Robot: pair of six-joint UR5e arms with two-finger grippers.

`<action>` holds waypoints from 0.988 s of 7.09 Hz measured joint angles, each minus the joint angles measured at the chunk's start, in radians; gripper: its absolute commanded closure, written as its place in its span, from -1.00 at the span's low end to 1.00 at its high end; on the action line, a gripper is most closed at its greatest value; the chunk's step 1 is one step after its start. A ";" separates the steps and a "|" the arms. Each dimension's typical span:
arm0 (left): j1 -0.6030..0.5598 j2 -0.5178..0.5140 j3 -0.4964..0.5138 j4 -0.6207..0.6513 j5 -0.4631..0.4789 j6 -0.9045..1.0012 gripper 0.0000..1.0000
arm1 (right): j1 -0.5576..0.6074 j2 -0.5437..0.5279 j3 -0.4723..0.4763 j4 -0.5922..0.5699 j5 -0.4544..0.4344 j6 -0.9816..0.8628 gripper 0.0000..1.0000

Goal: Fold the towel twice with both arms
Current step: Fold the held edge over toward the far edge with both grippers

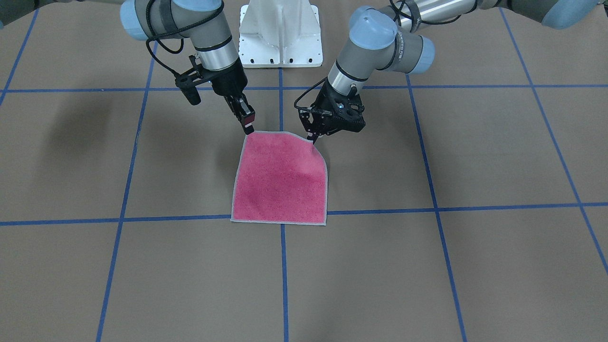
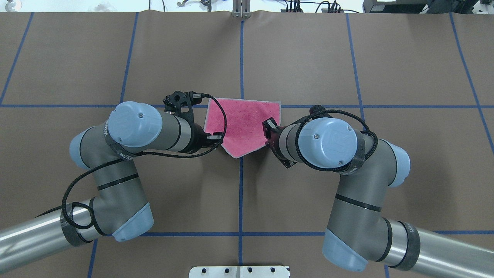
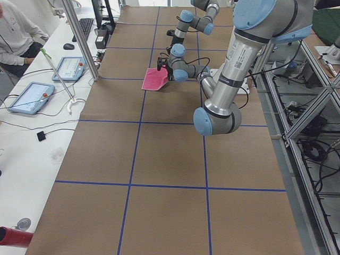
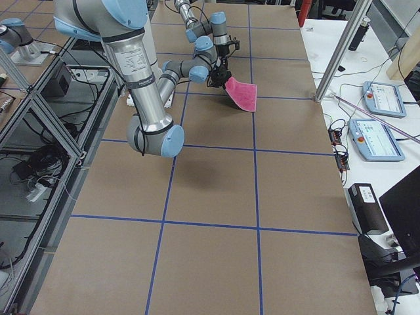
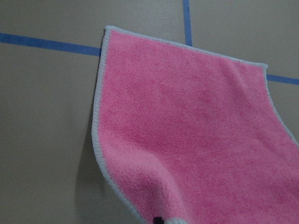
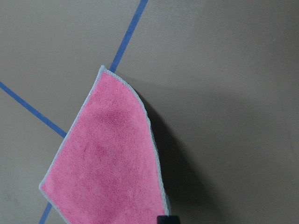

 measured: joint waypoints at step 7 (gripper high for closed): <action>-0.110 -0.190 0.220 0.067 -0.003 0.053 1.00 | 0.099 0.093 -0.175 0.010 -0.001 -0.113 1.00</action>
